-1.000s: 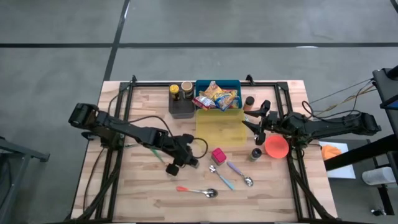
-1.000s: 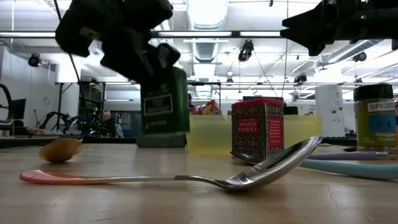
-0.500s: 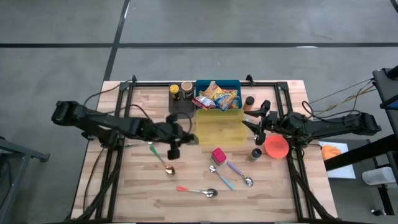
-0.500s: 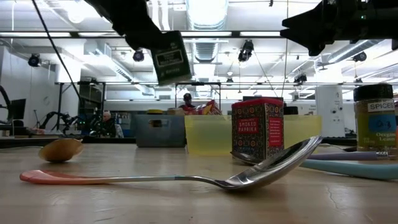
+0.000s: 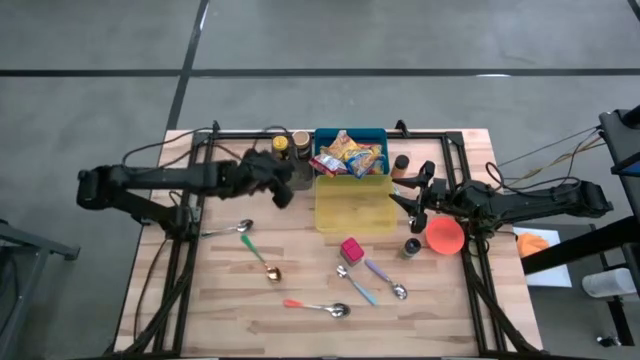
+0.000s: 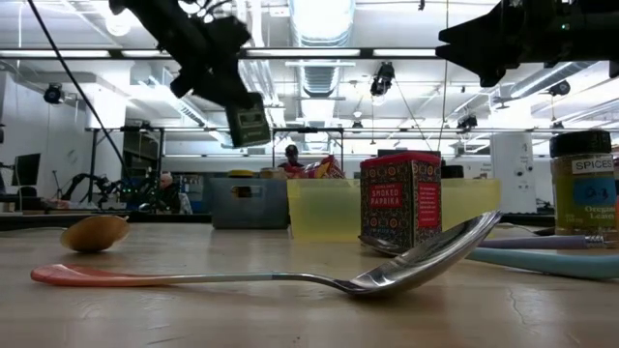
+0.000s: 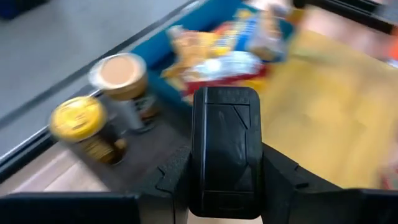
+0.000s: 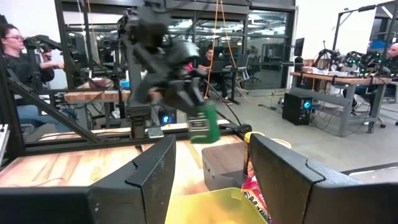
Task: Pick & Place Food Item
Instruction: Put the black spice can into the black bin
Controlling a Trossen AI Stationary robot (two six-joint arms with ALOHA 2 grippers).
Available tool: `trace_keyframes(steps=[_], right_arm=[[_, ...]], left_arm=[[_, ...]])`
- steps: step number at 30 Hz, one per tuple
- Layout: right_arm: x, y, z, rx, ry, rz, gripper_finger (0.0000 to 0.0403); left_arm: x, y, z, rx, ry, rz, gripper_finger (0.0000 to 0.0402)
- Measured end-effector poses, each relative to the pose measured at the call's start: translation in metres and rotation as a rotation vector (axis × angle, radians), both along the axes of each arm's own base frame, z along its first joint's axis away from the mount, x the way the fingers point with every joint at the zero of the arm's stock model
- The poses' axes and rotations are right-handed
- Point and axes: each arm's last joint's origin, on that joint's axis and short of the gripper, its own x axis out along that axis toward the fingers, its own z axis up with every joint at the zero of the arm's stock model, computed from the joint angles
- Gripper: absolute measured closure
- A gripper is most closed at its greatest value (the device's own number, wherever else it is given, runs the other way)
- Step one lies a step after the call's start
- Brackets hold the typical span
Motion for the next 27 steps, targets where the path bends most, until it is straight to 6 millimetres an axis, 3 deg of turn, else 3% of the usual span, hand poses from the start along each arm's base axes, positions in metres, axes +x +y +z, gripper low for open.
trace_keyframes(steps=[8,17,27], right_arm=[[0.0,0.0,0.0,0.0,0.0,0.0,0.0199],[0.0,0.0,0.0,0.0,0.0,0.0,0.0199],[0.0,0.0,0.0,0.0,0.001,0.0,0.0199]], left_arm=[[-0.013,0.036,-0.003,-0.144,-0.093,0.305,0.0269],[-0.017,0.043,-0.012,-0.226,-0.139,0.507,0.0269],[-0.014,0.056,-0.025,-0.284,-0.111,0.584,0.0269]])
